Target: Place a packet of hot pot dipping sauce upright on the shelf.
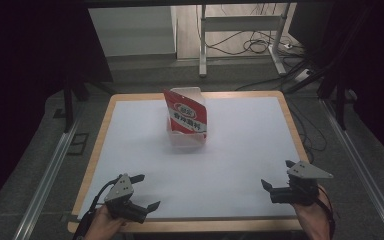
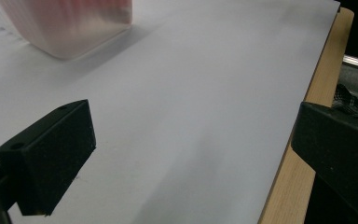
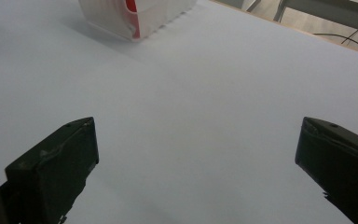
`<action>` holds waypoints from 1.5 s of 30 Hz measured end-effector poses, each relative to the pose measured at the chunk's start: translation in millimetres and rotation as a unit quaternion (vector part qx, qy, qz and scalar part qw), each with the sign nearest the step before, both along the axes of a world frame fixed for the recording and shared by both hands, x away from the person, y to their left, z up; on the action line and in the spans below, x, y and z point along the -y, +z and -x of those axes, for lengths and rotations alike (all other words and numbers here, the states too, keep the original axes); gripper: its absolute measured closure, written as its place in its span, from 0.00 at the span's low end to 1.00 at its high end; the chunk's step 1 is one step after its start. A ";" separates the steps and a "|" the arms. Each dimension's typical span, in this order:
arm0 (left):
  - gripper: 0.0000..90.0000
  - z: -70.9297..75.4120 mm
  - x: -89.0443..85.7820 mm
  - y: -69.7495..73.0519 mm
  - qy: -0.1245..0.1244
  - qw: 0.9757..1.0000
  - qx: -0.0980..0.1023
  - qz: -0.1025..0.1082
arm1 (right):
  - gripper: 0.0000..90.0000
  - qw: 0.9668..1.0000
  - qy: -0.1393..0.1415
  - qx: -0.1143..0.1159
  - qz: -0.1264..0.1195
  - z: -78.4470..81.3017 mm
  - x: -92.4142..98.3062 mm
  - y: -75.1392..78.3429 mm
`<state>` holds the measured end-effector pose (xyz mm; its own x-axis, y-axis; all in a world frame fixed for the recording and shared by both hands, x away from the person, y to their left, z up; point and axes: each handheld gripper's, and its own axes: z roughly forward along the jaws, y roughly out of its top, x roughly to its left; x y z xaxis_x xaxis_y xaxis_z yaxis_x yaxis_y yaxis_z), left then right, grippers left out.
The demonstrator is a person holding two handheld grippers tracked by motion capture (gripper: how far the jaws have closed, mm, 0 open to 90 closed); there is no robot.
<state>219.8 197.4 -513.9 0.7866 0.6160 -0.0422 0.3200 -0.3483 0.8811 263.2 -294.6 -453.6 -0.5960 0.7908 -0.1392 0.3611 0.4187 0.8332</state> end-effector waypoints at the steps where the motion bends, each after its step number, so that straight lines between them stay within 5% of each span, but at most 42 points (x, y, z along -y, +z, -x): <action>1: 0.00 0.0 0.1 0.0 0.000 1.000 0.000 0.000 | 0.00 1.000 -0.002 0.001 0.001 0.9 1.2 0.0; 28: 0.00 -0.3 0.4 -0.3 -0.001 1.000 -0.002 0.000 | 0.00 0.999 -0.041 0.000 0.008 16.6 32.7 -13.4; 45: 0.00 -0.1 0.7 -0.3 -0.003 1.000 -0.001 -0.002 | 0.00 0.997 -0.066 -0.030 -0.001 18.9 48.4 -28.5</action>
<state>219.8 196.7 -514.2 0.7897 0.6121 -0.0420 0.3203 -0.3530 0.8791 244.4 -343.0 -482.1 -0.4942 0.8630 -0.1052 0.4621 0.3632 0.8090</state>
